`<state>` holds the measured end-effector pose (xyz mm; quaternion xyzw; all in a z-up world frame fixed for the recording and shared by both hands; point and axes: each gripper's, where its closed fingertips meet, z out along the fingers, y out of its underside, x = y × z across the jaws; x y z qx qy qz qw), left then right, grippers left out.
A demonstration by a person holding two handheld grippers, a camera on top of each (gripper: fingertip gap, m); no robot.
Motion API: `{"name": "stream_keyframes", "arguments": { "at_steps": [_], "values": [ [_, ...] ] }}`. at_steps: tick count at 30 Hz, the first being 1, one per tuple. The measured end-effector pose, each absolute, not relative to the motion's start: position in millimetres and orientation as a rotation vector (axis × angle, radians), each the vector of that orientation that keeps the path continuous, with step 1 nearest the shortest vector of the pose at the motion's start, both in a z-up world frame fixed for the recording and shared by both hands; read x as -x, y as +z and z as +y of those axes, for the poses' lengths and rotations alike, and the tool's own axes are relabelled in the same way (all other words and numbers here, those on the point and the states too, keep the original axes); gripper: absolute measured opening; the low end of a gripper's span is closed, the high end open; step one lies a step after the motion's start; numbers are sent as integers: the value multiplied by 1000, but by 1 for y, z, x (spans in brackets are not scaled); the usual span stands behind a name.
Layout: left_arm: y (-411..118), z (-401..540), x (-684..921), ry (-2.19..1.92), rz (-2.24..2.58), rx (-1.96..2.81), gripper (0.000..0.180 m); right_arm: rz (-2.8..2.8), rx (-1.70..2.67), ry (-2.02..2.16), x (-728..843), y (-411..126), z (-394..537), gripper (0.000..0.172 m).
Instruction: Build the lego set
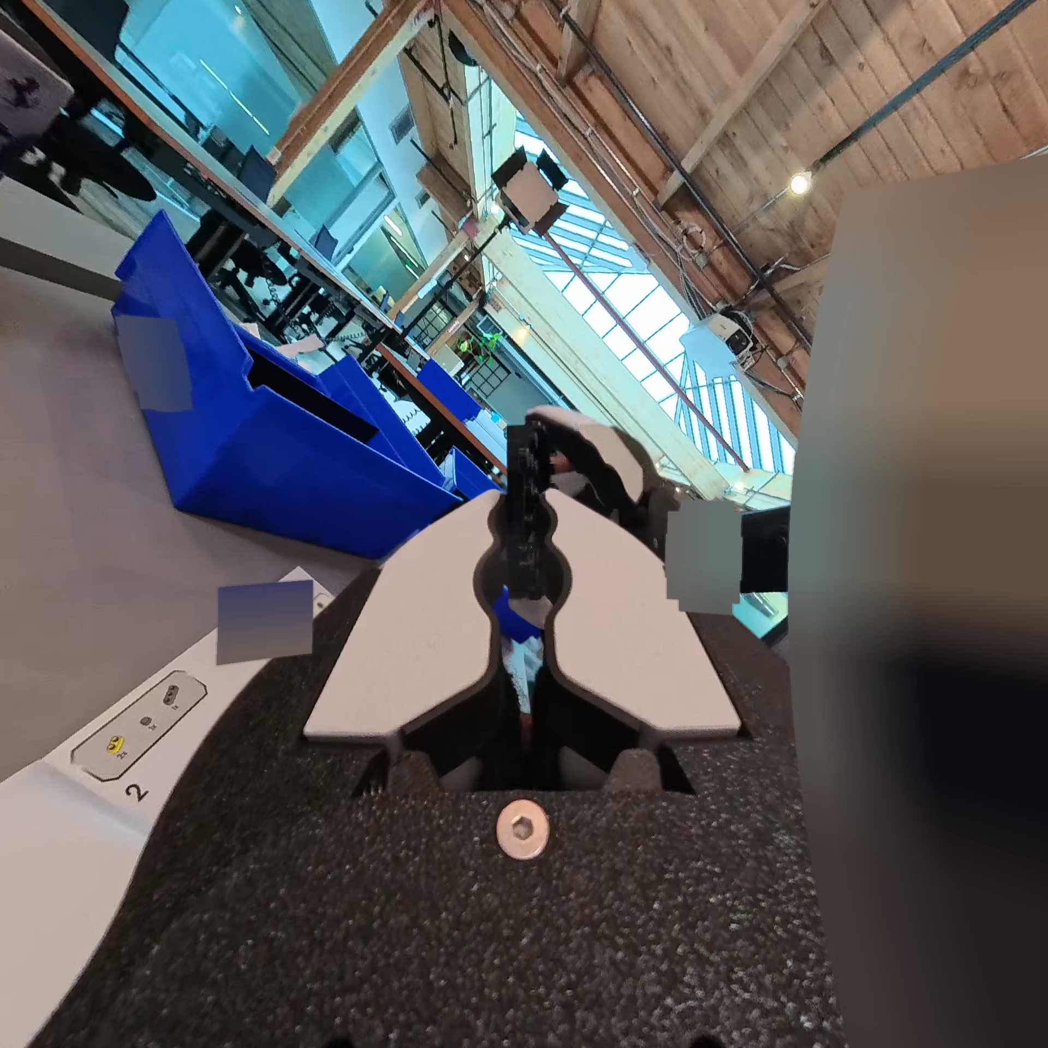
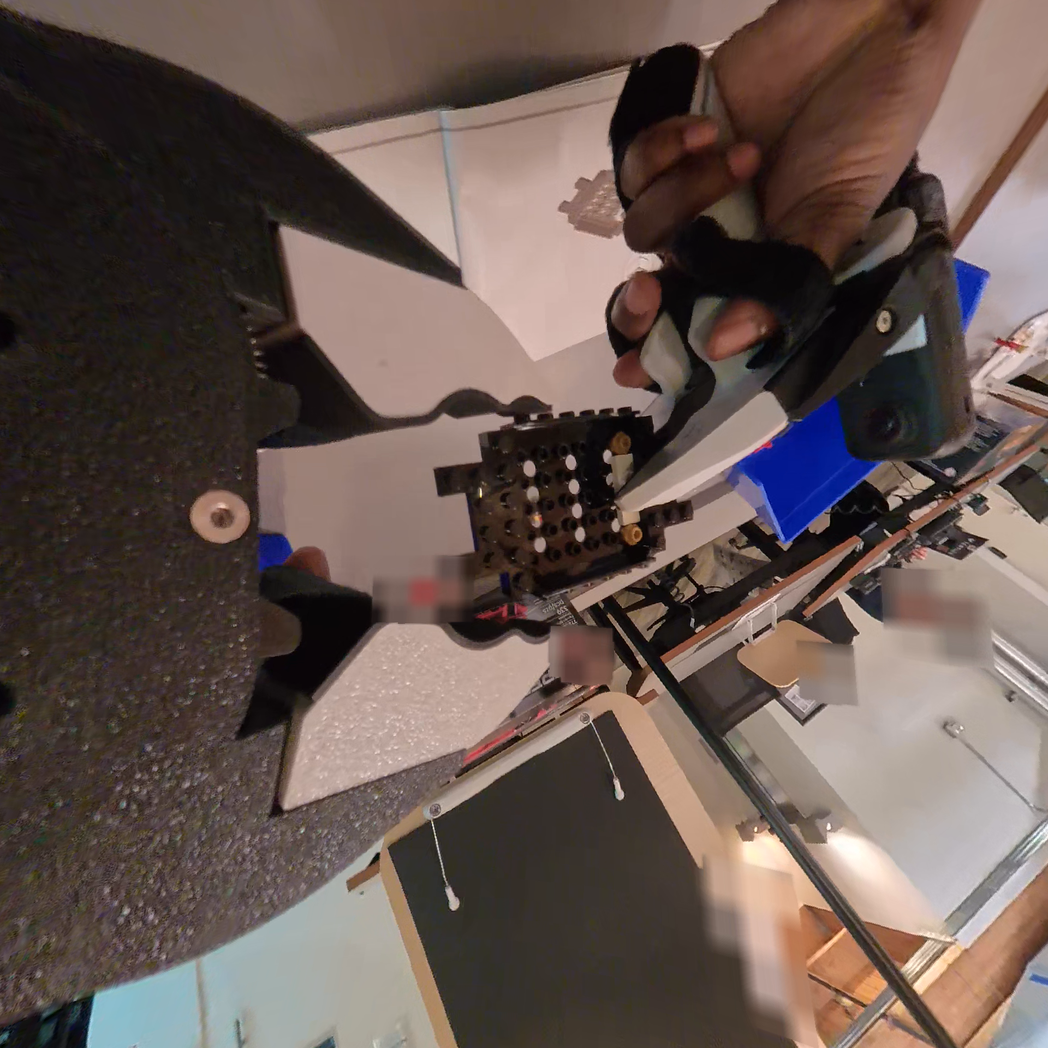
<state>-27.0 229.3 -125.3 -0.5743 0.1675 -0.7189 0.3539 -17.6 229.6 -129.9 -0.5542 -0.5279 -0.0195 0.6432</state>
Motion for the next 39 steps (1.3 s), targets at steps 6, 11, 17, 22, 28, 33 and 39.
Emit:
{"name": "stream_keyframes", "arguments": {
  "at_steps": [6, 11, 17, 22, 28, 33, 39],
  "values": [
    [-125, 225, 24, -1891, 473, 1481, 16, -1270, 1230, 21, 18, -131, 226, 62],
    [-121, 216, 44, -1662, 849, 1376, 57, -1166, 1313, 370, 13, -122, 224, 62],
    [-146, 222, 113, -780, 1284, 1352, 74, -1140, 1434, 604, 10, -138, 233, 62],
    [-176, 219, 173, -598, 1390, 1539, 62, -1234, 1532, 743, 39, -178, 226, 62],
    [-184, 250, 234, -192, 1286, 1680, 12, -1339, 1690, 826, 86, -248, 207, 62],
    [-187, 251, 248, -207, 1269, 1691, 4, -1385, 1776, 766, 109, -270, 208, 62],
    [-179, 257, 254, -196, 1235, 1653, 6, -1492, 1805, 631, 110, -288, 205, 62]
  ]
}}
